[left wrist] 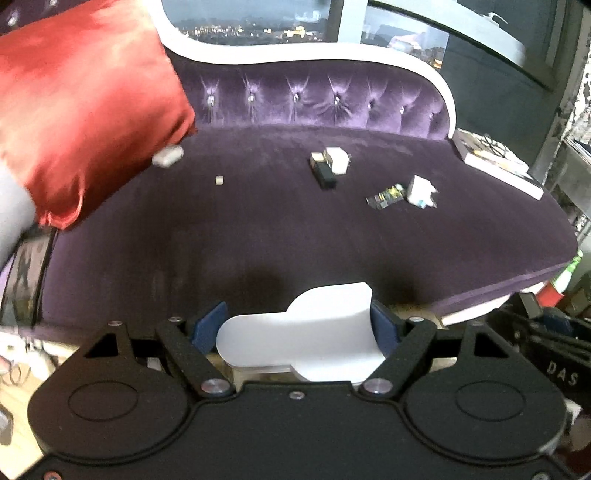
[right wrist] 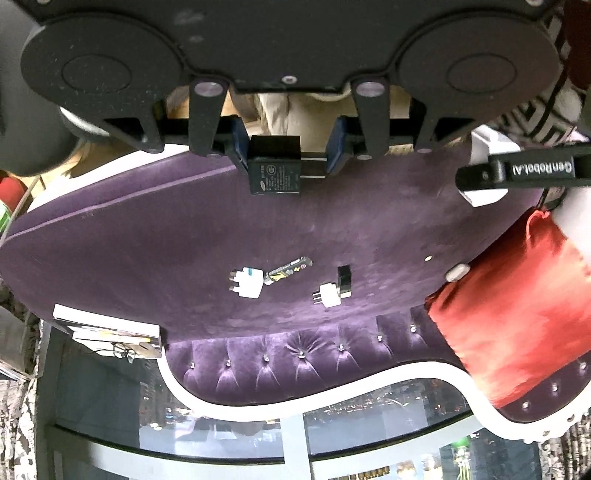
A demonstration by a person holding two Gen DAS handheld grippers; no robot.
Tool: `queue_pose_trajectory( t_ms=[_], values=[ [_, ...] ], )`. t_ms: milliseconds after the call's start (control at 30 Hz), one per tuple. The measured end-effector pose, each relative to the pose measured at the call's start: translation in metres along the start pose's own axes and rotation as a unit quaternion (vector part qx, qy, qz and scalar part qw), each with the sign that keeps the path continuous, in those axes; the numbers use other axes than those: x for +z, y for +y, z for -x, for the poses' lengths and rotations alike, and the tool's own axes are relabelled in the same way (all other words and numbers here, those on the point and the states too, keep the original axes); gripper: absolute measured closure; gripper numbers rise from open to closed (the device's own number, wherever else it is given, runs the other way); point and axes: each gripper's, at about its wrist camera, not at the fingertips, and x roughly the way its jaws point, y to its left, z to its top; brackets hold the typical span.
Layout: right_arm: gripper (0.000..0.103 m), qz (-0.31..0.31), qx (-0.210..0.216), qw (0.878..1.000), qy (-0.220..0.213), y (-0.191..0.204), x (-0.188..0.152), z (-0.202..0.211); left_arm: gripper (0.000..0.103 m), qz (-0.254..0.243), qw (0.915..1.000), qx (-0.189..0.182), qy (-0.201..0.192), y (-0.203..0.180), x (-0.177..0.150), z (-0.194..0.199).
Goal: Organize rigid objects
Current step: 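Carry the white adapter and black charger back over the basket, then open both tools to drop the adapter and charger into the basket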
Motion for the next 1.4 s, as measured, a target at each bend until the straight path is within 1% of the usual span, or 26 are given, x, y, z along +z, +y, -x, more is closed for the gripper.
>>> queue_pose_trajectory(
  t_ms=[67,133,300,467,567,733,900,1133,1400],
  values=[
    [0.061,0.0,0.003,1.0,0.0,0.001,-0.008,0.01,0.026,0.002,1.0,0.003,0.009,-0.001,-0.011,0.004],
    [0.061,0.001,0.006,1.0,-0.002,0.002,-0.015,0.019,0.026,0.003,1.0,0.005,0.006,-0.003,-0.017,0.009],
    [0.061,0.0,0.013,1.0,-0.002,0.004,-0.027,0.038,0.026,0.0,0.9998,0.01,-0.018,-0.006,-0.024,0.023],
    [0.061,-0.015,0.025,1.0,-0.002,0.001,-0.039,0.052,0.026,0.012,0.9994,0.003,-0.033,-0.001,-0.03,0.03],
    [0.061,-0.019,0.024,1.0,0.0,0.001,-0.039,0.048,0.026,0.016,0.9993,0.0,-0.033,-0.001,-0.029,0.024],
    [0.061,-0.042,0.03,0.998,0.028,-0.003,-0.036,0.031,0.026,0.008,0.9997,-0.003,-0.025,-0.005,-0.029,0.018],
    [0.061,-0.028,0.033,0.998,0.042,0.004,-0.036,0.022,0.026,0.005,0.9998,-0.003,-0.017,-0.006,-0.03,0.015],
    [0.061,-0.001,0.04,0.999,0.037,0.012,-0.038,0.024,0.026,0.015,0.9999,-0.002,-0.006,-0.004,-0.03,0.013],
    [0.061,-0.009,0.045,0.998,0.033,0.009,-0.037,0.025,0.026,0.017,0.9998,0.002,0.0,-0.005,-0.029,0.011]
  ],
)
